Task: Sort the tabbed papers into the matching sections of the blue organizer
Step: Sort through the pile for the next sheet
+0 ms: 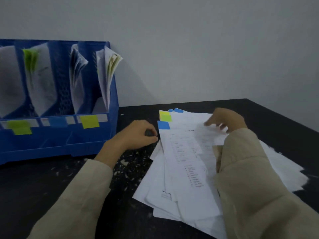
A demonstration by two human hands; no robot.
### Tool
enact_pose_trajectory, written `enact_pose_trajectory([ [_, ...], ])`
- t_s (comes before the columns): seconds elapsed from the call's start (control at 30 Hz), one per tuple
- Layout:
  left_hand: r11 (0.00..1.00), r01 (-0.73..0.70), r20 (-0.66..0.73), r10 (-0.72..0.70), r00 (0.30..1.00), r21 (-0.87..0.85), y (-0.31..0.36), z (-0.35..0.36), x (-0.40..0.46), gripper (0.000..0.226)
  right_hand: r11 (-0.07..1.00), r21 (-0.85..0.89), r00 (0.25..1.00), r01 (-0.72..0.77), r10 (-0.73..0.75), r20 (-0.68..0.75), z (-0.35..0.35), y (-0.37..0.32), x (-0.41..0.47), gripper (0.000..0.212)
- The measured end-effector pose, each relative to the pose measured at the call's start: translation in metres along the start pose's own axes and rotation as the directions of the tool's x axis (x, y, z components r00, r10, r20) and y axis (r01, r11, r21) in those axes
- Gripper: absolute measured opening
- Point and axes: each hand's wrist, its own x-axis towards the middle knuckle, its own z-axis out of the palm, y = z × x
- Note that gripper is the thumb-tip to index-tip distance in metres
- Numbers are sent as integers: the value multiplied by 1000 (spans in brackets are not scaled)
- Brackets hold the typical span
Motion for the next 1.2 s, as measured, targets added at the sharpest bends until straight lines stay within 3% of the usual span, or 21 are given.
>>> enact_pose_trajectory([
  [0.1, 995, 91, -78, -95, 992, -49, 4, 12, 4, 19, 992, 37, 992, -122, 123, -22, -2, 30, 5, 72],
  [0.23, 972, 170, -24, -176, 984, -163, 8, 31, 8, 17, 973, 164, 986, -162, 154, 58, -5, 43, 9, 79],
  [0.33, 975, 144, -27, -150, 988, -167, 9, 36, 8, 17, 986, 144, 996, -86, 85, 17, -3, 40, 17, 74],
  [0.47, 972, 164, -33, -171, 985, -168, 9, 34, 9, 22, 982, 182, 976, 56, -16, -217, -8, 27, 13, 29],
  [0.57, 972, 168, -36, -176, 984, -167, 8, 30, 8, 23, 980, 139, 907, 140, -71, -416, -13, 24, 14, 8],
  [0.7, 969, 175, -35, -184, 982, -172, 7, 23, 8, 22, 939, 116, 806, 322, -208, -554, -13, 20, 7, 33],
  [0.83, 962, 163, -64, -181, 981, -221, 8, 12, 8, 26, 808, 155, 647, 568, -321, -692, -20, 16, 0, 28],
  [1.0, 944, 143, -138, -190, 972, -296, 6, -2, 6, 30, 741, 151, 580, 654, -363, -730, -27, 10, -4, 28],
  [1.2, 950, 168, -106, -202, 974, -264, 4, -7, 5, 31, 773, 108, 596, 625, -384, -705, -12, 12, 7, 38],
])
